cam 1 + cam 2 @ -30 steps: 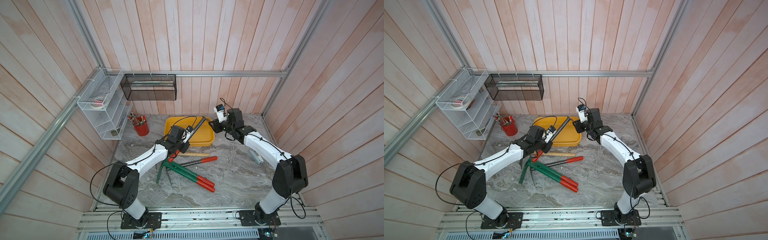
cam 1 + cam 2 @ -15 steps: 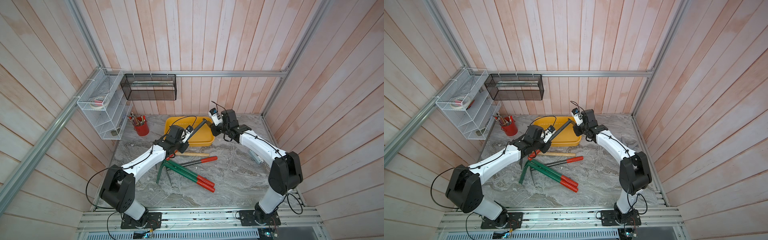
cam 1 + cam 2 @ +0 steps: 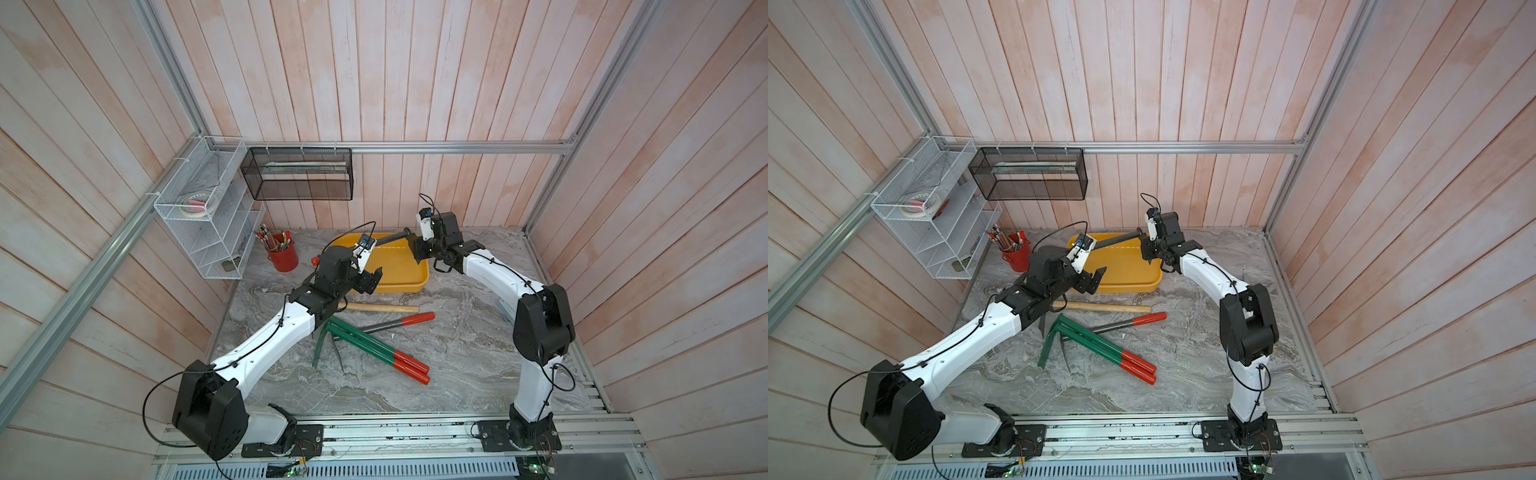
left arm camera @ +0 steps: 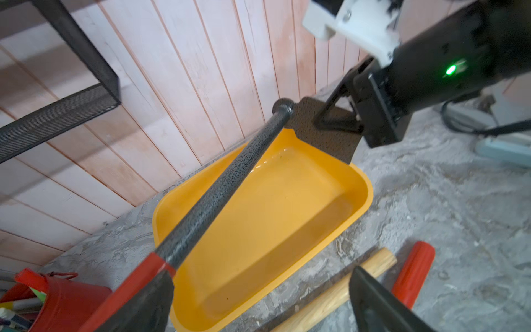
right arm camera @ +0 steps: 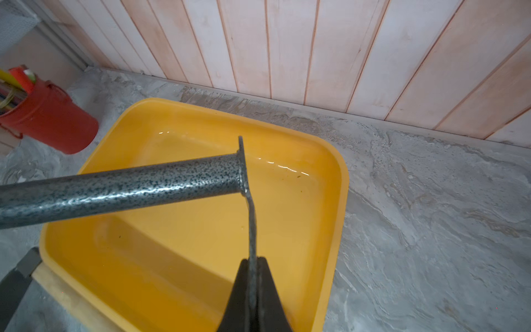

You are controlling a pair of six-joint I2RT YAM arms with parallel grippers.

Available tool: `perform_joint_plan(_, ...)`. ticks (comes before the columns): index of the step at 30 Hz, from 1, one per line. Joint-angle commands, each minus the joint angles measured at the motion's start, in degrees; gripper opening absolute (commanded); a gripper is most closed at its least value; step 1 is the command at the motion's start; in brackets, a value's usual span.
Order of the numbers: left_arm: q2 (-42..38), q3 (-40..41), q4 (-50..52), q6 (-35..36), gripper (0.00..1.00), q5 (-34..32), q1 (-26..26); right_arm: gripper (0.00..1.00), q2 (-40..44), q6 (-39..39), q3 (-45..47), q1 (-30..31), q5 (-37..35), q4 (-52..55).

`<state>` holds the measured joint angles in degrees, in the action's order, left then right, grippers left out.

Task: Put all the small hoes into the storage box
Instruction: Place the hoe in the storage box.

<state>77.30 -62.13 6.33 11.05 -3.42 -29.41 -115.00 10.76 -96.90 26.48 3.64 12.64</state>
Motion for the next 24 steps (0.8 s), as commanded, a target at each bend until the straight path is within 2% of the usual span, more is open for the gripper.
perform_joint_plan(1,-2.14,2.05,-4.16,-3.86,1.00,2.01,2.09,0.00,-4.10,4.73,-6.67,-0.12,-3.22,-2.16)
perform_joint_plan(6,-4.90,3.81,-5.79,-7.59,1.00,6.76,5.36,0.00,-10.52,5.37,-13.69,-0.38,-8.73,1.34)
perform_joint_plan(11,-5.91,4.52,-6.10,-8.54,1.00,8.07,6.56,0.00,-14.60,6.35,-17.19,-0.46,-10.22,2.43)
perform_joint_plan(24,-8.59,7.24,-8.17,-9.28,1.00,11.55,7.35,0.00,-19.76,9.36,-15.35,-2.04,-10.46,-0.14)
